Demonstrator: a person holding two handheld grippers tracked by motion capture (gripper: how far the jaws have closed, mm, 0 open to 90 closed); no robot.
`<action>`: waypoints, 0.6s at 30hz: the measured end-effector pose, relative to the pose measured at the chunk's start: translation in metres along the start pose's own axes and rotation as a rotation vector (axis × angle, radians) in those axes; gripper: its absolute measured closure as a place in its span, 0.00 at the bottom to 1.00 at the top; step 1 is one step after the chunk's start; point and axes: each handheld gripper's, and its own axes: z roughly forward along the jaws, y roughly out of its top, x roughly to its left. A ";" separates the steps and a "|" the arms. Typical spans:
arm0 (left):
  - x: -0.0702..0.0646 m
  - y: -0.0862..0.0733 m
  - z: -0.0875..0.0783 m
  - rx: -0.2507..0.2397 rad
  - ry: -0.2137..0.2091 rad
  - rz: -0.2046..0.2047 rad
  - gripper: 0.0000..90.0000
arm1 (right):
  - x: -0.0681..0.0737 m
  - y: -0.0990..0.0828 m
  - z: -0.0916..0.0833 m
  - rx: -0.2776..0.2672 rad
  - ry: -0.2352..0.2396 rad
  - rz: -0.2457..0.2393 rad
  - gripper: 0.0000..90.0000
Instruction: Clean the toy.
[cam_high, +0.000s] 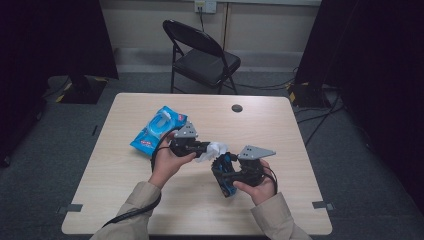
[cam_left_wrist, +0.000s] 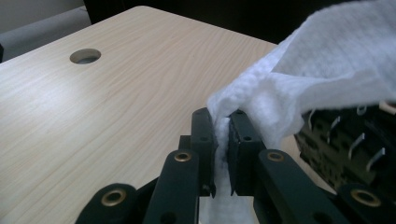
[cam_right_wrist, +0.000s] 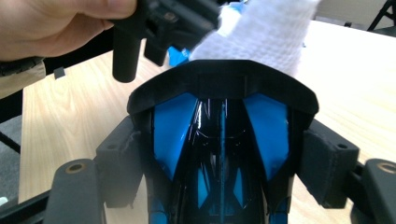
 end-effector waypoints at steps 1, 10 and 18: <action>0.001 -0.001 -0.001 0.002 0.004 0.000 0.92 | -0.001 0.000 -0.001 -0.003 -0.001 0.001 0.28; 0.014 -0.021 -0.032 0.011 0.046 -0.004 0.92 | -0.011 0.000 -0.010 -0.022 -0.042 0.021 0.29; 0.016 -0.036 -0.040 0.038 0.048 0.003 0.92 | -0.017 0.000 -0.017 -0.033 -0.059 0.035 0.29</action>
